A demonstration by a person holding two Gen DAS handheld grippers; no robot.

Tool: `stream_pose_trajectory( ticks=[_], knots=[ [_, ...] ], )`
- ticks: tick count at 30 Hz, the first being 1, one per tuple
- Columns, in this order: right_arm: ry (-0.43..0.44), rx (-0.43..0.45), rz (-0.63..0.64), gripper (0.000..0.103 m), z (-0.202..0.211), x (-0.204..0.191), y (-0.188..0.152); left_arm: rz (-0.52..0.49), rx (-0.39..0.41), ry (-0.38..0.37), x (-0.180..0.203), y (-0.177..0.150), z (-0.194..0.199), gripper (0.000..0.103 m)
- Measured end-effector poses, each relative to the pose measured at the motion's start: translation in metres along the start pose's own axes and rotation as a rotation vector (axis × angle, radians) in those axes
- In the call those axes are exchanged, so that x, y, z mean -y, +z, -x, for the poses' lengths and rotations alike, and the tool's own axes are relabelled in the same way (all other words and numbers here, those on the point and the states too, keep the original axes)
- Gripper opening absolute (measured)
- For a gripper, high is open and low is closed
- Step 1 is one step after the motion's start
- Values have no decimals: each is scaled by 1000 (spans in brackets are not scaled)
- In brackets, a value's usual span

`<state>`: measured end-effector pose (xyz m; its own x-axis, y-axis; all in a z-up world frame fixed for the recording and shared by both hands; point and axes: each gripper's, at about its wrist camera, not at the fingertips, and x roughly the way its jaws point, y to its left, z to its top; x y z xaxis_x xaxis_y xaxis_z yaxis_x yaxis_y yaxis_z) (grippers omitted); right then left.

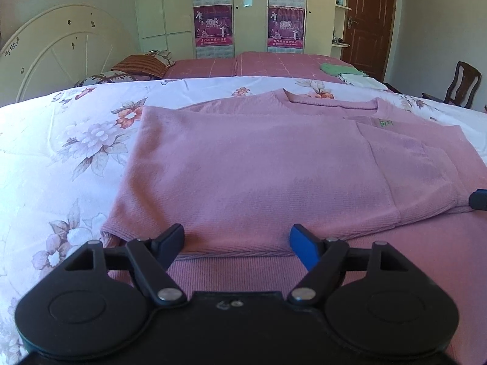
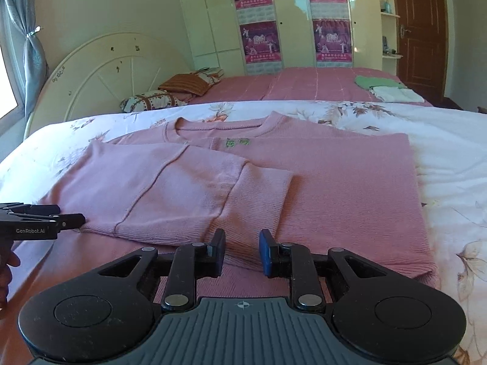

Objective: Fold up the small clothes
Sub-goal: 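Reach both grippers to the sweatshirt hem and close on it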

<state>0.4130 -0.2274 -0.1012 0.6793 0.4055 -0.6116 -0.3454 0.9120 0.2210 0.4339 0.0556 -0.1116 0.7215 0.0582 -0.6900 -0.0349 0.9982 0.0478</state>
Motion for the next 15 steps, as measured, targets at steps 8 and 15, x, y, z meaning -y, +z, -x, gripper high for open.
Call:
stream_pose_trajectory(
  ticks=[8, 15],
  knots=[
    [-41, 4, -165, 23, 67, 35, -37, -6, -27, 41, -4, -36, 38, 76],
    [-62, -11, -230, 23, 125, 27, -66, 6, -56, 38, -18, -70, 81, 76]
  ],
)
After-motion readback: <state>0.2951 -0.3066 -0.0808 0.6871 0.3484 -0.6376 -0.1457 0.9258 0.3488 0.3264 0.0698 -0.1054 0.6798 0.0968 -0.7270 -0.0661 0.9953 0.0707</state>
